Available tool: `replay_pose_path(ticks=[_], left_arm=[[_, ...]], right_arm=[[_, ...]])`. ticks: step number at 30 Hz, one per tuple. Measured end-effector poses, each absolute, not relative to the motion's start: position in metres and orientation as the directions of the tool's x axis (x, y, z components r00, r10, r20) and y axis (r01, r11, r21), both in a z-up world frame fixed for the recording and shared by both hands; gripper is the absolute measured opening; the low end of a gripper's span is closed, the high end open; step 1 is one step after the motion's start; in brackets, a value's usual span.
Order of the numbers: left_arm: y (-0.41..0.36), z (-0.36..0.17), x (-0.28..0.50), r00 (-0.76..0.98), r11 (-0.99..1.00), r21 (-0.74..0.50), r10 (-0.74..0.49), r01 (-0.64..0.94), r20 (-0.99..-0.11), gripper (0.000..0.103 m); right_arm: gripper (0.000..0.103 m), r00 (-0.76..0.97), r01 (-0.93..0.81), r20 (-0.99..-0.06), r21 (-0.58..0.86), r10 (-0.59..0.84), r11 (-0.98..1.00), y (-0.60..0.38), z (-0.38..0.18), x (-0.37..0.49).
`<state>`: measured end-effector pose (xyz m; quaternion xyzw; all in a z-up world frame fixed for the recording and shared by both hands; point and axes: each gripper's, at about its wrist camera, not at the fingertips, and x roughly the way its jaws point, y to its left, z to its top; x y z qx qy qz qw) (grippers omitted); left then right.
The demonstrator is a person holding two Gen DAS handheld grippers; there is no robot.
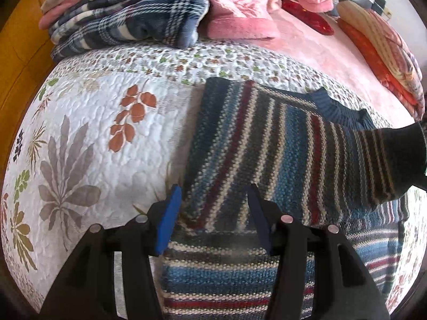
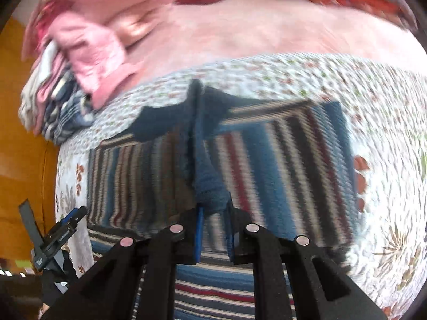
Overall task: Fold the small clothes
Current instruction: 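Fold the sweater side inward with the right tool toward the collar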
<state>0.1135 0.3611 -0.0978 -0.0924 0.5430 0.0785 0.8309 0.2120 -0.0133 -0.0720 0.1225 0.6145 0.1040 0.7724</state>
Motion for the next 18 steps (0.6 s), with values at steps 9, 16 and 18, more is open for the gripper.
replay_pose_path(ticks=[9,16,18], left_arm=[[0.347,-0.109,0.114,0.378,0.984,-0.04,0.029,-0.172,-0.925,0.055],[0.337,-0.104,0.113,0.427,0.989,-0.08,-0.021,-0.121,-0.904,0.057],[0.333,-0.107,0.113,0.425,0.99,-0.099,-0.046,-0.104,-0.904,0.057]], right_arm=[[0.048,0.17,0.042,-0.892,0.431,0.418,0.902,-0.069,-0.117,0.202],[0.052,0.195,0.105,-0.844,0.525,0.5,0.845,-0.082,-0.124,0.216],[0.051,0.167,0.099,-0.859,0.504,0.485,0.858,-0.075,-0.131,0.221]])
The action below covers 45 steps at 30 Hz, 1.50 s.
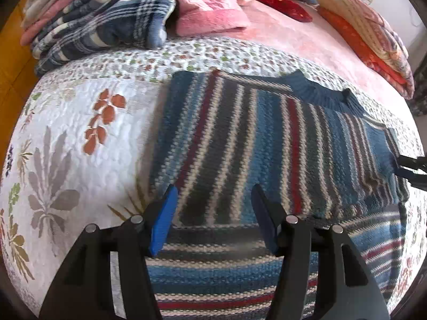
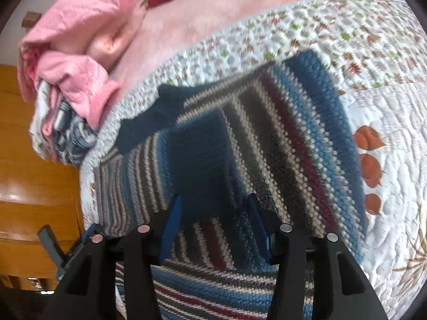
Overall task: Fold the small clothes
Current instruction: 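Fold the sweater side inward with the right tool toward the collar, then move both tools to the ribbed sweater hem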
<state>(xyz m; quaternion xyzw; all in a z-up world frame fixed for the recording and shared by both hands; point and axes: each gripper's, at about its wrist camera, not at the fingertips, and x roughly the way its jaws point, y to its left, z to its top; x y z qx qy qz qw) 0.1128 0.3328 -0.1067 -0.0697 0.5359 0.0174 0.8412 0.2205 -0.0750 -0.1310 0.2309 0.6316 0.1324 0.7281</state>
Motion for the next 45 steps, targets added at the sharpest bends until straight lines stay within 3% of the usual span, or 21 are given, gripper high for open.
replay_pose_path(ticks=[2,3,4,5,12,21,25,30,32,37,42,45], left_arm=[[0.332,-0.111,0.114,0.413,0.99,-0.103,-0.053,-0.1,-0.909,0.057],[0.331,-0.114,0.114,0.405,0.989,-0.107,-0.057,-0.102,-0.913,0.057],[0.332,-0.118,0.115,0.397,0.988,-0.114,-0.063,-0.108,-0.916,0.057],[0.334,-0.12,0.115,0.391,0.986,-0.12,-0.066,-0.115,-0.918,0.057],[0.342,-0.125,0.116,0.38,0.972,-0.174,-0.104,-0.156,-0.919,0.057],[0.341,-0.133,0.116,0.366,0.978,-0.154,-0.093,-0.139,-0.926,0.058],[0.344,-0.12,0.112,0.354,0.966,-0.184,-0.109,-0.185,-0.929,0.058],[0.347,-0.074,0.077,0.342,0.954,-0.214,-0.134,-0.208,-0.93,0.059],[0.348,-0.057,0.055,0.357,0.959,-0.2,-0.119,-0.201,-0.927,0.065],[0.348,-0.038,-0.033,0.338,0.973,-0.173,-0.112,-0.155,-0.934,0.074],[0.355,-0.06,-0.113,0.265,0.978,-0.14,-0.096,-0.154,-0.959,0.076],[0.367,-0.078,-0.148,0.224,0.957,-0.192,-0.142,-0.219,-0.964,0.076]], right_arm=[[0.039,0.164,0.082,-0.868,0.486,0.469,0.87,-0.068,-0.134,0.222],[0.029,0.169,0.069,-0.877,0.466,0.45,0.882,-0.065,-0.133,0.222],[0.013,0.179,0.056,-0.88,0.456,0.44,0.888,-0.064,-0.131,0.222],[0.009,0.194,0.037,-0.873,0.462,0.447,0.886,-0.063,-0.126,0.221],[0.008,0.222,0.008,-0.878,0.437,0.425,0.899,-0.062,-0.09,0.213],[0.01,0.162,0.011,-0.937,0.316,0.31,0.949,-0.058,-0.139,0.209],[0.023,0.188,-0.018,-0.936,0.301,0.299,0.954,-0.055,-0.12,0.199],[0.035,0.245,-0.043,-0.907,0.343,0.343,0.938,-0.066,-0.057,0.166],[0.048,0.278,-0.057,-0.893,0.353,0.354,0.934,-0.071,-0.032,0.142],[0.067,0.268,-0.085,-0.904,0.322,0.333,0.943,-0.086,-0.015,0.058],[0.067,0.197,-0.068,-0.925,0.318,0.325,0.946,-0.111,-0.041,-0.034],[0.067,0.161,-0.008,-0.927,0.343,0.34,0.939,-0.129,-0.061,-0.076]])
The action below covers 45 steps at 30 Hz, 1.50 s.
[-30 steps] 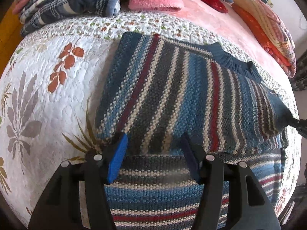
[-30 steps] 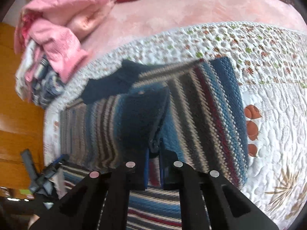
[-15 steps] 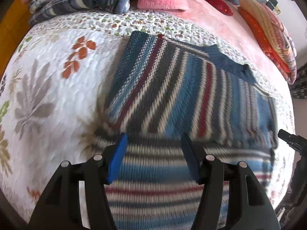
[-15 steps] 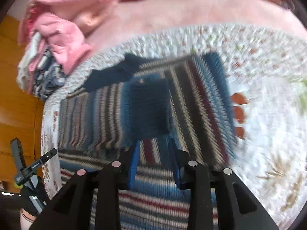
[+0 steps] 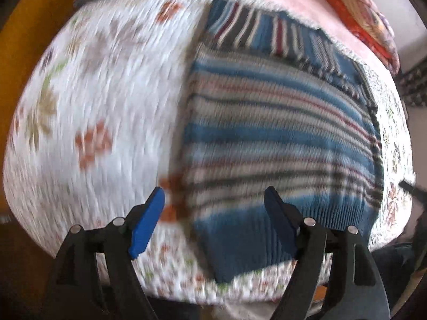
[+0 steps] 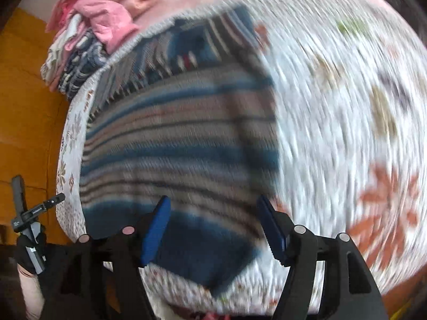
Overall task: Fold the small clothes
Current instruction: 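Move both tools to the ribbed sweater hem, then grasp the ribbed hem with the left tool while the right tool grasps it too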
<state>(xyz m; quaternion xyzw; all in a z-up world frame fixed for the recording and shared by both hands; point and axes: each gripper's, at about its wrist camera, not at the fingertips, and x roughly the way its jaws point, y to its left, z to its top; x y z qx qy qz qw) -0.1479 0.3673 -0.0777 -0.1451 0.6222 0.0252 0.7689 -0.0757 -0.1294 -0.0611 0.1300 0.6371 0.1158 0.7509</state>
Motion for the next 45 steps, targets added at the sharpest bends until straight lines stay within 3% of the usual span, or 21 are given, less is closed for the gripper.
replay_pose_path(ticks=[7,20,25,29,31,33,36,45], left_arm=[[0.363,-0.103,-0.183,0.161,0.946,-0.193,-0.154,-0.26,-0.975,0.076],[0.356,-0.137,-0.201,0.069,0.938,-0.187,-0.174,-0.291,-0.982,0.075],[0.347,-0.147,-0.202,0.035,0.929,-0.238,-0.238,-0.282,-0.971,0.063],[0.329,-0.154,-0.198,0.013,0.946,-0.212,-0.215,-0.245,-0.976,0.053],[0.324,-0.154,-0.198,0.02,0.953,-0.202,-0.203,-0.226,-0.979,0.037],[0.316,-0.155,-0.195,0.026,0.944,-0.239,-0.24,-0.226,-0.97,0.013],[0.312,-0.149,-0.194,0.057,0.944,-0.251,-0.244,-0.216,-0.968,0.008],[0.333,-0.108,-0.178,0.215,0.883,-0.397,-0.349,-0.25,-0.912,0.007]], right_arm=[[0.067,0.097,0.105,-0.921,0.386,0.377,0.917,-0.146,-0.086,-0.118],[0.067,-0.052,0.081,-0.944,0.321,0.325,0.944,-0.118,-0.123,-0.141],[0.056,-0.1,0.083,-0.93,0.347,0.354,0.934,-0.109,-0.136,-0.143],[0.051,-0.116,0.048,-0.942,0.312,0.315,0.949,-0.101,-0.141,-0.144],[0.029,-0.113,0.053,-0.939,0.32,0.324,0.946,-0.101,-0.143,-0.144],[0.018,-0.109,0.058,-0.936,0.329,0.333,0.943,-0.101,-0.143,-0.144],[0.012,-0.089,0.064,-0.927,0.36,0.364,0.931,-0.102,-0.139,-0.143],[0.01,0.027,0.057,-0.865,0.502,0.502,0.863,-0.116,-0.093,-0.127]])
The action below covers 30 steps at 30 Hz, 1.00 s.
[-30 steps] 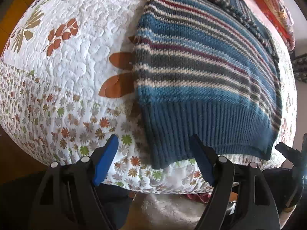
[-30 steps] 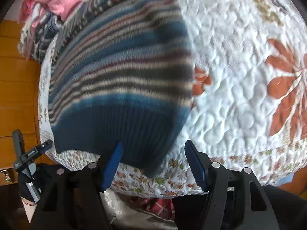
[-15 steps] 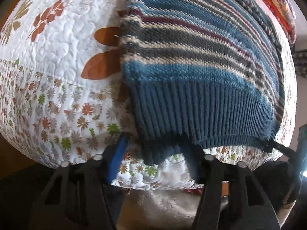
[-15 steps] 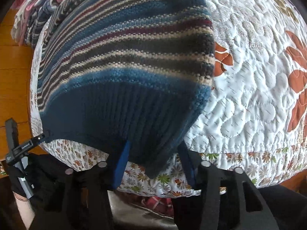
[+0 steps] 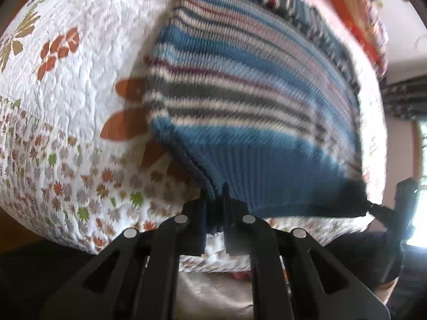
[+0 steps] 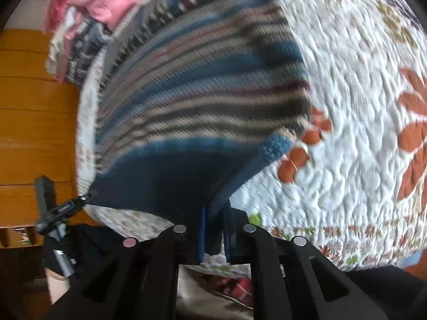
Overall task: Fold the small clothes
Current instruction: 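Grasp the ribbed hem with the left tool while the right tool grasps it too, then lift the hem with both tools and fold it up toward the collar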
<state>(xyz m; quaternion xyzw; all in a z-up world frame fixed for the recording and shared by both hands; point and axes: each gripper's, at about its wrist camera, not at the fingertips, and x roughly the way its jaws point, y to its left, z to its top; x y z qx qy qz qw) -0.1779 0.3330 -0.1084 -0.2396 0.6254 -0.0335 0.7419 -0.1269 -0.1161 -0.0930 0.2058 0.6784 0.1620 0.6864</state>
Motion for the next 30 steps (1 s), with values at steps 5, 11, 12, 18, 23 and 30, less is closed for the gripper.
replay_pose_path(ticks=[5,11,12,18,23,30], left_arm=[[0.338,-0.076,-0.153,0.311,0.886,-0.412,-0.338,-0.211,-0.888,0.007],[0.351,-0.049,-0.099,0.348,0.886,-0.412,-0.326,-0.211,-0.879,0.007],[0.352,-0.049,-0.092,0.344,0.886,-0.412,-0.327,-0.212,-0.88,0.007],[0.356,-0.067,-0.04,0.312,0.879,-0.414,-0.334,-0.238,-0.889,0.008],[0.362,-0.085,-0.008,0.279,0.869,-0.42,-0.348,-0.261,-0.895,0.008],[0.364,-0.114,0.025,0.214,0.849,-0.437,-0.386,-0.297,-0.897,0.016]], right_arm=[[0.01,0.071,0.061,-0.844,0.536,0.532,0.842,-0.126,-0.065,-0.094],[0.01,0.085,0.072,-0.848,0.53,0.524,0.845,-0.124,-0.047,-0.038],[0.01,0.086,0.078,-0.847,0.531,0.525,0.844,-0.123,-0.048,-0.027],[0.01,0.057,0.103,-0.861,0.509,0.506,0.854,-0.114,-0.067,0.023],[0.01,0.032,0.135,-0.865,0.5,0.5,0.856,-0.112,-0.089,0.055],[0.015,-0.008,0.192,-0.867,0.487,0.498,0.852,-0.121,-0.118,0.074]])
